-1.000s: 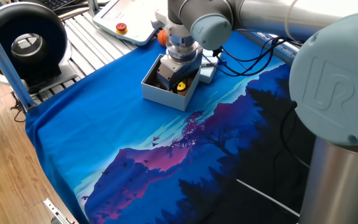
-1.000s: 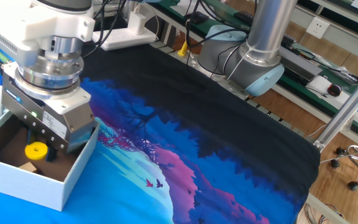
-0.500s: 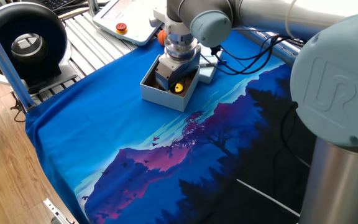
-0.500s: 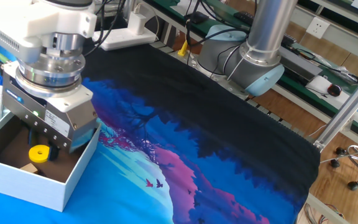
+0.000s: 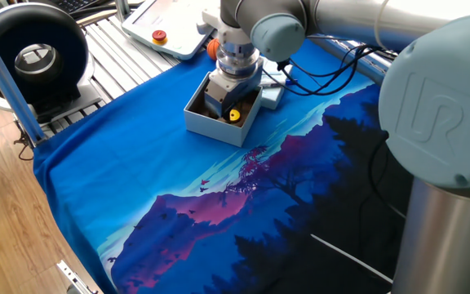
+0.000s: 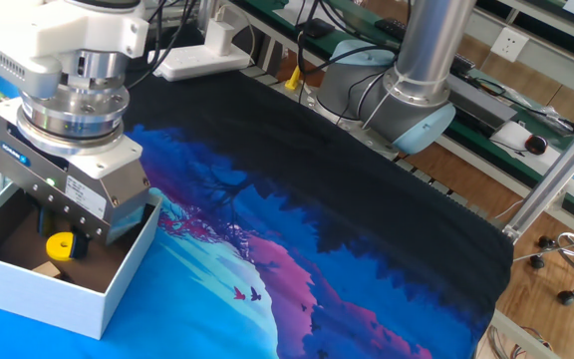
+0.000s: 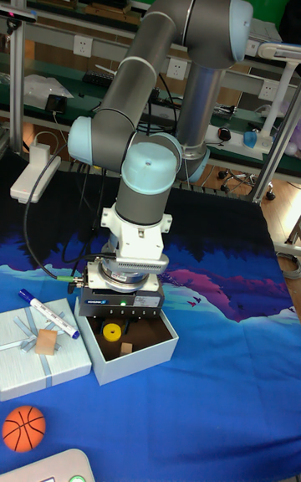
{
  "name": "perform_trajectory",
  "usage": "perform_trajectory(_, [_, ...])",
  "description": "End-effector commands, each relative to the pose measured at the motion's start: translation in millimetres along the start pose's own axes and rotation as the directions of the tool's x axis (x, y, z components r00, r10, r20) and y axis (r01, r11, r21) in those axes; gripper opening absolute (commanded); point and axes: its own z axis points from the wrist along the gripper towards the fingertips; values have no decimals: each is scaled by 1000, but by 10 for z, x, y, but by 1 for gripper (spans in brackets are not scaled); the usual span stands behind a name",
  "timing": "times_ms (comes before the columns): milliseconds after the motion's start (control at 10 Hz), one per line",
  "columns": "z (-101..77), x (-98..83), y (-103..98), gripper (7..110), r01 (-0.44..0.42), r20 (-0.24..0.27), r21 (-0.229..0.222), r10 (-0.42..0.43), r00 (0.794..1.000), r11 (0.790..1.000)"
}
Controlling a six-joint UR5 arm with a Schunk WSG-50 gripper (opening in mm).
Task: Take everything out of the gift box
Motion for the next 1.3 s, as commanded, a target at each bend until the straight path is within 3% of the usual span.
perform_trajectory(0, [12,-39,31,44,8,13,-21,-8,1000,1000])
perform_trajectory(800, [65,20,40,44,-23,-7,-27,23,1000,999])
perform_trajectory(900, [65,24,41,22,-32,-8,-27,32,999,999])
perform_trajectory(1200, [68,40,33,22,-49,-14,-23,48,999,999])
